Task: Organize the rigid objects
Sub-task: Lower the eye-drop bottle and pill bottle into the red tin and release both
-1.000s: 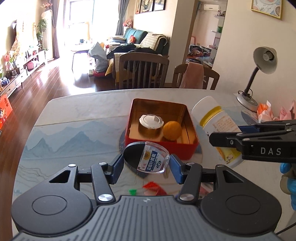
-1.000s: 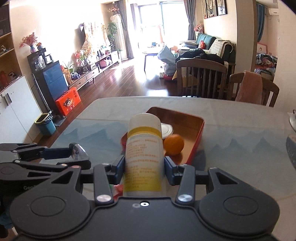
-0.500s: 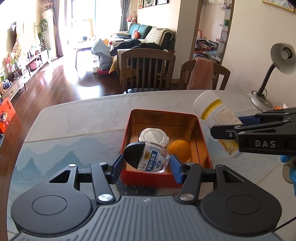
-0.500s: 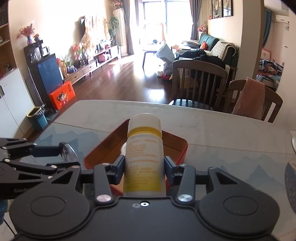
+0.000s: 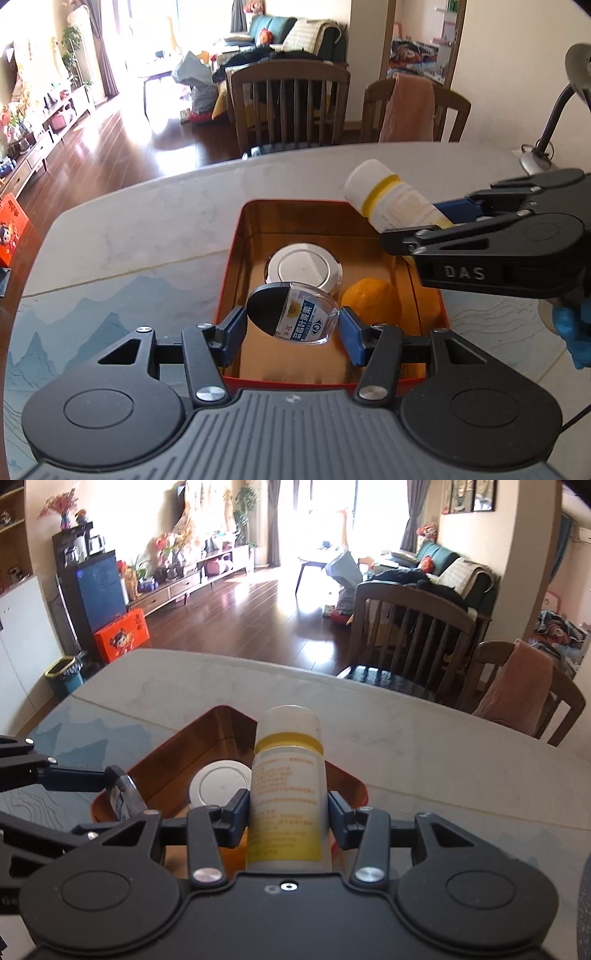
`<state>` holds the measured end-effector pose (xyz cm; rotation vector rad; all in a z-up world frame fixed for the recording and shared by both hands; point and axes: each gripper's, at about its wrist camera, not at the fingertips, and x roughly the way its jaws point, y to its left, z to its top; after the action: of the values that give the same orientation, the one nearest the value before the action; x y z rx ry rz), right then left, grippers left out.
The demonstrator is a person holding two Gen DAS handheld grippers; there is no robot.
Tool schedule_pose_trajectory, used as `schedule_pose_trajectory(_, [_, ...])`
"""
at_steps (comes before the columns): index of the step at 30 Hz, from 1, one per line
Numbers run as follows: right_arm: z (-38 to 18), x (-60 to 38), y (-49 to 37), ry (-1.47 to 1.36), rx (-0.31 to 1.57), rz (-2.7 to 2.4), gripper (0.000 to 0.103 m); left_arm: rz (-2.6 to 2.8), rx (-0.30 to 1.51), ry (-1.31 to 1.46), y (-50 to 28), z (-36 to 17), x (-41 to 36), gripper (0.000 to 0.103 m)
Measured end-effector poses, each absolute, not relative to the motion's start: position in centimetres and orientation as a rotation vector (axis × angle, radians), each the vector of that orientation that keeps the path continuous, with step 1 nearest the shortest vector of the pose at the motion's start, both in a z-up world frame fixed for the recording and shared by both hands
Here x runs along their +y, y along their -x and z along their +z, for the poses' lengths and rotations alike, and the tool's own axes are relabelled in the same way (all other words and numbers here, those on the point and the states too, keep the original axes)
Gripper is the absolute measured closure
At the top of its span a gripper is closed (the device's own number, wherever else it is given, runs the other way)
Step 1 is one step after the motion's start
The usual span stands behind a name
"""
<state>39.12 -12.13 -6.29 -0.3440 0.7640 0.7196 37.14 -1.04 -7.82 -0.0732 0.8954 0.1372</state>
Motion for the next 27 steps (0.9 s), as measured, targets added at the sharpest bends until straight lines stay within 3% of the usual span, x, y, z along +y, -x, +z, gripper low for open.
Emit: schedule_pose_trajectory(27, [-9.0, -11.3, -41.0, 0.334, 0.846, 0.738, 0.057, 0.166, 1.065, 0.120, -41.8, -13.2, -0.1, 0.049])
